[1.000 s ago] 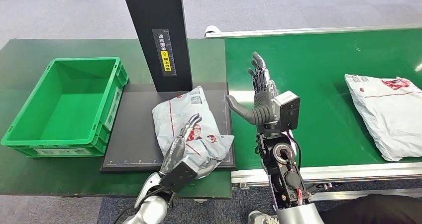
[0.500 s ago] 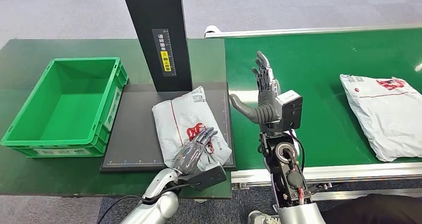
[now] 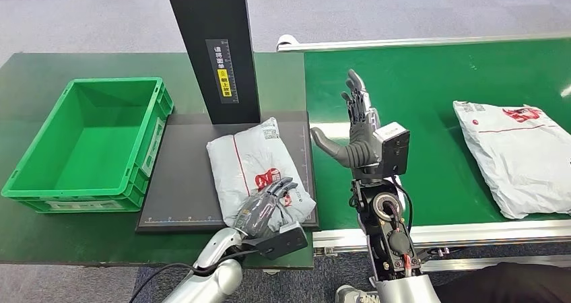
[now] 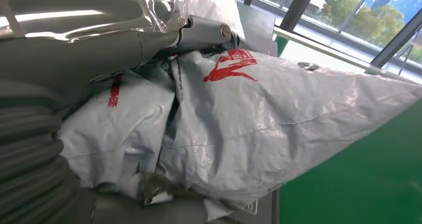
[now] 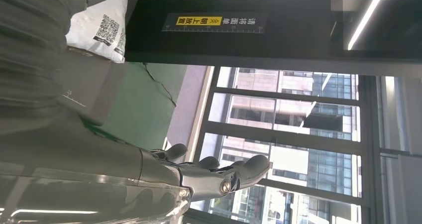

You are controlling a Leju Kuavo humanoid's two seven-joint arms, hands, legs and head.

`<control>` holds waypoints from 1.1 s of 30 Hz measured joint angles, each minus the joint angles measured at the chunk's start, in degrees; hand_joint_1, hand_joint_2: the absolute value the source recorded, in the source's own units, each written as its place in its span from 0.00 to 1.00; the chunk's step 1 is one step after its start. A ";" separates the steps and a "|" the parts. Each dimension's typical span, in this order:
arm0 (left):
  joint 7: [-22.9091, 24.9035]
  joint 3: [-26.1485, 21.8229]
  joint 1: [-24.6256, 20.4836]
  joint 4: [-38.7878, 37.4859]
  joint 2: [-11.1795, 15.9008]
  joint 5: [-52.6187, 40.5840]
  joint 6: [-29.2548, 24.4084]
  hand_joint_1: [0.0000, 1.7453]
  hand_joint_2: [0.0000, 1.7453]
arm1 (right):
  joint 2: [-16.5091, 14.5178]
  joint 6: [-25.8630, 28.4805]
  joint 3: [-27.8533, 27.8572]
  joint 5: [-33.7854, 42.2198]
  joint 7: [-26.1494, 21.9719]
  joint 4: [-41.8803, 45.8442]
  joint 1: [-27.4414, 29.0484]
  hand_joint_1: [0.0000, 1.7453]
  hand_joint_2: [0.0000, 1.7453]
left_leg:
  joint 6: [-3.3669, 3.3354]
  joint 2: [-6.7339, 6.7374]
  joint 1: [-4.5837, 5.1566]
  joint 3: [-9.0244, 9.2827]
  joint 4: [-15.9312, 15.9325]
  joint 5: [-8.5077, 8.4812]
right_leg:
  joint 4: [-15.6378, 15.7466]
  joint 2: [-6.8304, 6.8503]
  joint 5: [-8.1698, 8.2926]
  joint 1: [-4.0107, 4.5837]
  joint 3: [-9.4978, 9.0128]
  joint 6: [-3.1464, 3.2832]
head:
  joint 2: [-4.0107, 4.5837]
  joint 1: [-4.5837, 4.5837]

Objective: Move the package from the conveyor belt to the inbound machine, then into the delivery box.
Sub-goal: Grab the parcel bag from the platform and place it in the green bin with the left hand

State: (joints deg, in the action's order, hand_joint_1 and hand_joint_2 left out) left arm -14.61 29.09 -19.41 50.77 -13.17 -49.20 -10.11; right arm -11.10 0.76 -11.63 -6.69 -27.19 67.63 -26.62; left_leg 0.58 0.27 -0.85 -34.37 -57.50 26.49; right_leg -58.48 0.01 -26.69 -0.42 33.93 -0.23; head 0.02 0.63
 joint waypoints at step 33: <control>-15.28 -8.19 4.07 12.24 1.42 9.11 -25.66 1.00 1.00 | 0.43 0.48 -1.74 -6.88 6.76 -5.33 -2.92 0.00 1.00 | 0.01 -0.02 -0.03 -0.06 0.01 -0.01 | -0.02 0.01 -0.01 0.03 0.04 0.01 | 0.00 -0.01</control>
State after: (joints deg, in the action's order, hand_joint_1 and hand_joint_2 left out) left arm -29.90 20.90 -15.35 63.01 -11.75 -40.09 -35.77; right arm -10.67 1.24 -13.37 -13.57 -20.43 62.30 -29.54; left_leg 0.59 0.26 -0.88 -34.43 -57.49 26.49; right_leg -58.49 0.02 -26.70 -0.39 33.97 -0.23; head 0.02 0.62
